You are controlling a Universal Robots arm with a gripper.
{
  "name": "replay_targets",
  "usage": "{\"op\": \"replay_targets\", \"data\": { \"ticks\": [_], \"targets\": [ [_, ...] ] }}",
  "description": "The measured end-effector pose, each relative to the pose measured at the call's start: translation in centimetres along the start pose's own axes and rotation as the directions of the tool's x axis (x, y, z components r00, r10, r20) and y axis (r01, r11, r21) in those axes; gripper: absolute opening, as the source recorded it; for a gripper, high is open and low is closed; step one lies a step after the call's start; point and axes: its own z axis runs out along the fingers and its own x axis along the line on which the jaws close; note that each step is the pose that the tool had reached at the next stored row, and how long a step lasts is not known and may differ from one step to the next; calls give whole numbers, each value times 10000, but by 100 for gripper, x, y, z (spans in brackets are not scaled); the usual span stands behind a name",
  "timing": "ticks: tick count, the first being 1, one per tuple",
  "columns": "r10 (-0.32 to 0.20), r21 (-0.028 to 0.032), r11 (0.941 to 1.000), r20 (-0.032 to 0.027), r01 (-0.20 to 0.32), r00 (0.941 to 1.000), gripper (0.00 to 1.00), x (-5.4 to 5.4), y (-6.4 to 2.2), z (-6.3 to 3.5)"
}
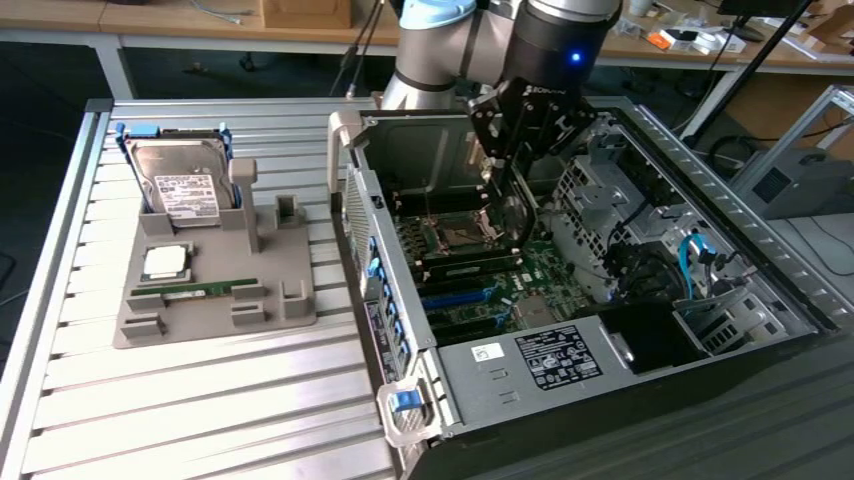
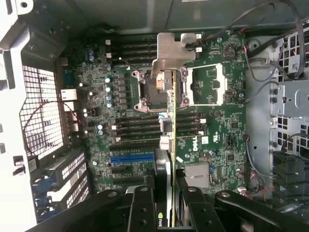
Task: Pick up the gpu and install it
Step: 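Pick up the gpu and move the gpu toward the slot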
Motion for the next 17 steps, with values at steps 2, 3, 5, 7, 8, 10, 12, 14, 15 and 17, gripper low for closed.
{"op": "replay_targets", "data": {
  "ticks": [2,3,5,7,8,10,12,14,15,17],
  "targets": [
    [0,1,10000,0,0,10000,27,-10,0,7],
    [0,1,10000,0,0,10000,27,-15,1,10],
    [0,0,10000,0,0,10000,27,-32,2,20],
    [1,0,10000,0,-1,10000,27,-44,2,27],
    [0,0,10000,0,0,10000,27,-52,3,32],
    [0,0,10000,0,0,10000,27,-62,4,39],
    [1,0,10000,0,-1,10000,27,-74,5,47],
    [0,0,10000,0,0,10000,27,-84,5,54],
    [0,0,10000,0,0,10000,27,-89,6,57],
    [0,0,10000,0,0,10000,27,-119,8,75]
  ]
}}
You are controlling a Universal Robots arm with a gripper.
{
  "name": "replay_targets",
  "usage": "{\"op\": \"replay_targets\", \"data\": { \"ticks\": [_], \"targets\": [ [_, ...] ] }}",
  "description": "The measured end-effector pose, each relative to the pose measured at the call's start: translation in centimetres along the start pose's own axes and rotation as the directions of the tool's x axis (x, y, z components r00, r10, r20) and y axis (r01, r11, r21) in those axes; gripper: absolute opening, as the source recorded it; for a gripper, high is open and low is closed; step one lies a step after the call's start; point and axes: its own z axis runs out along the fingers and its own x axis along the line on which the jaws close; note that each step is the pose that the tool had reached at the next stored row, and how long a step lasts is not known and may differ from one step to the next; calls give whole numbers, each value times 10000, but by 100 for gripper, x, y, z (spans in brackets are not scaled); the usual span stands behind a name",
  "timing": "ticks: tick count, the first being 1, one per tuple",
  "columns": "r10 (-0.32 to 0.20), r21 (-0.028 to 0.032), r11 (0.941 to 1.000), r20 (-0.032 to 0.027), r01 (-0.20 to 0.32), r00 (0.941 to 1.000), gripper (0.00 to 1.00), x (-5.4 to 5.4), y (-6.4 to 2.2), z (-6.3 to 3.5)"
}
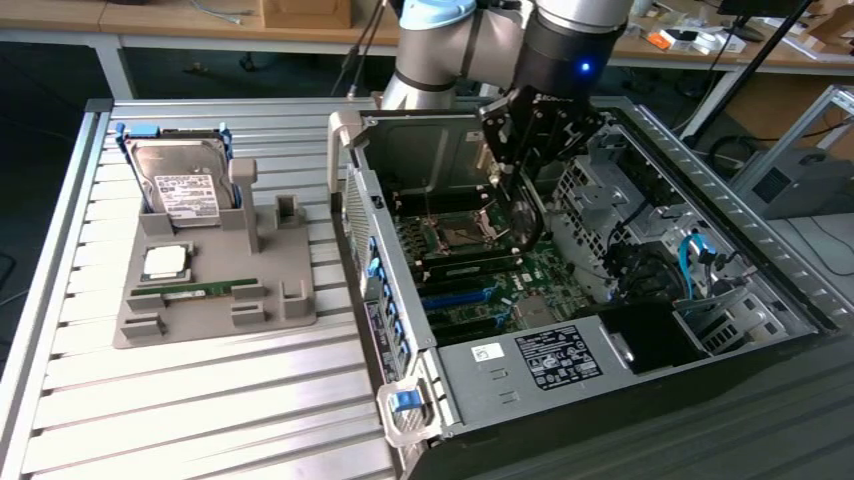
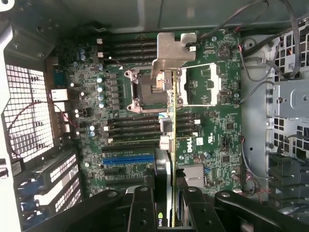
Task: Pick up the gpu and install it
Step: 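Pick up the gpu and move the gpu toward the slot, then insert the gpu into the slot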
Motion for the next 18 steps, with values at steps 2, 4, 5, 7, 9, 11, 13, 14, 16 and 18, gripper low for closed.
{"op": "replay_targets", "data": {
  "ticks": [2,4,5,7,9,11,13,14,16,18],
  "targets": [
    [0,1,10000,0,0,10000,27,-35,3,23],
    [0,1,10000,0,0,10000,27,-100,10,53],
    [-1,2,10000,-1,1,10000,27,-127,12,62],
    [0,1,10000,-1,0,10000,27,-135,13,64],
    [1,0,10000,0,-1,10000,27,-135,13,65],
    [0,1,10000,-1,0,10000,27,-136,13,65],
    [0,1,10000,0,0,10000,27,-136,13,65],
    [-1,1,10000,0,1,10000,27,-136,13,65],
    [0,0,10000,-1,0,10000,27,-136,13,65],
    [0,2,10000,-1,0,10000,27,-136,13,65]
  ]
}}
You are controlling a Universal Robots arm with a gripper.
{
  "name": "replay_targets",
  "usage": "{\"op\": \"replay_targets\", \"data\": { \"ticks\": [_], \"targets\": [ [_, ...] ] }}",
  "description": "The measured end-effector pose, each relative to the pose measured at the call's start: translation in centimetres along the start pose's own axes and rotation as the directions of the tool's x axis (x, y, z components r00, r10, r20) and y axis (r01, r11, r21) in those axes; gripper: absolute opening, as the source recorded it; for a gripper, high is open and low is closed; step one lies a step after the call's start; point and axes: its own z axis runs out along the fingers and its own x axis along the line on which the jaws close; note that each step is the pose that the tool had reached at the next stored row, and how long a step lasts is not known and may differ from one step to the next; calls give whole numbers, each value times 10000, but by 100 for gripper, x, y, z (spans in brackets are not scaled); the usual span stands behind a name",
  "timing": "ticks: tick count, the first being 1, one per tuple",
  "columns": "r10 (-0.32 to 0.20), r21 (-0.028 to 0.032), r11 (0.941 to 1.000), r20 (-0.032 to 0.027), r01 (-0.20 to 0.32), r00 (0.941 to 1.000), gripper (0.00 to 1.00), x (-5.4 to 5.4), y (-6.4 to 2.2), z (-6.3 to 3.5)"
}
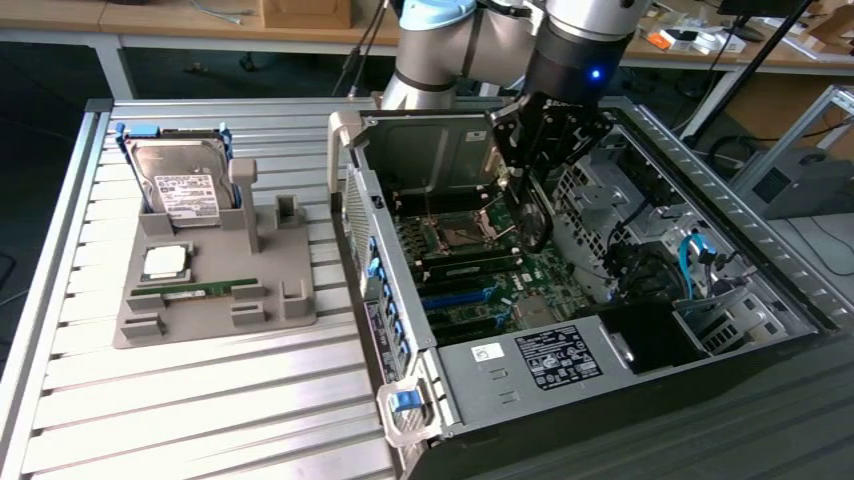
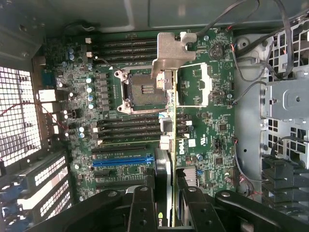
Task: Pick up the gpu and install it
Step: 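Insert the gpu into the slot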
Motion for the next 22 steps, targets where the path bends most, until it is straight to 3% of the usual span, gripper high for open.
{"op": "replay_targets", "data": {
  "ticks": [7,14,18,22],
  "targets": [
    [-398,-13,9992,23,398,9992,27,-1,0,0],
    [-1024,-30,9947,61,1024,9947,27,-1,0,0],
    [-1506,-42,9886,91,1506,9886,27,-1,0,1],
    [-2152,-56,9765,132,2153,9765,27,-1,0,1]
  ]
}}
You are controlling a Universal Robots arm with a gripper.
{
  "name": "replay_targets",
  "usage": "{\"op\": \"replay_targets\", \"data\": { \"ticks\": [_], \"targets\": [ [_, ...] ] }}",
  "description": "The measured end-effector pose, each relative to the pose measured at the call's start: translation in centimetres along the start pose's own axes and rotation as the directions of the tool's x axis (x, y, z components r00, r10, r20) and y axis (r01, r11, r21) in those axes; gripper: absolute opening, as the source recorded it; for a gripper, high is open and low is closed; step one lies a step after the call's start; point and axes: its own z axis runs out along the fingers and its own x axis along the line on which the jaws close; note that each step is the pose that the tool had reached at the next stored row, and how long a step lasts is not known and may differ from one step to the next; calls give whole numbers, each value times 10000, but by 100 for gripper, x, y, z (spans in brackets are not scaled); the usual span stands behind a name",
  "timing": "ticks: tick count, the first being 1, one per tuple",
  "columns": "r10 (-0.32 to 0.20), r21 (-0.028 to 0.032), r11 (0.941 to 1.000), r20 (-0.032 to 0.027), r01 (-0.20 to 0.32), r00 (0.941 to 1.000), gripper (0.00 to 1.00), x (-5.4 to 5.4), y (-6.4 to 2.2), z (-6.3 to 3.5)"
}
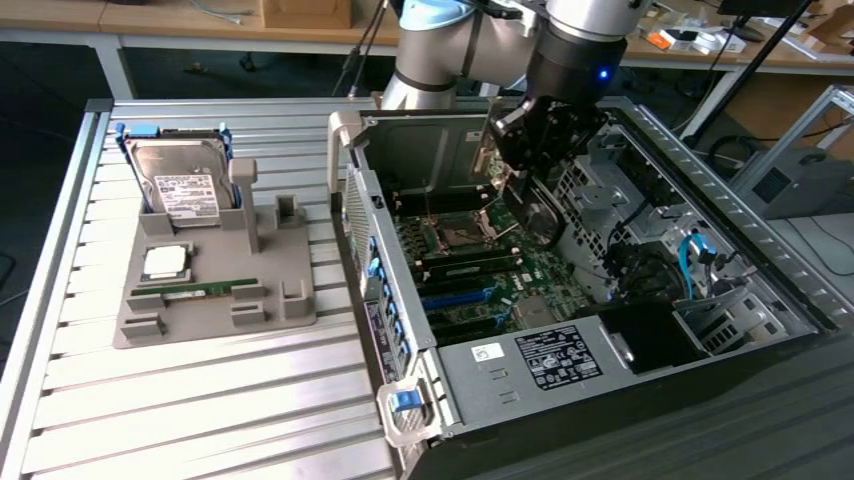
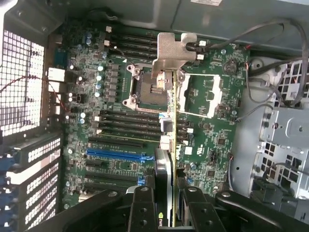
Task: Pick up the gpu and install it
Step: 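Insert the gpu into the slot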
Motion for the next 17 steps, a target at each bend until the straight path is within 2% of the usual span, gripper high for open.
{"op": "replay_targets", "data": {
  "ticks": [6,17],
  "targets": [
    [-440,-14,9990,26,440,9990,27,0,0,1],
    [-1249,-36,9922,75,1250,9921,27,0,0,2]
  ]
}}
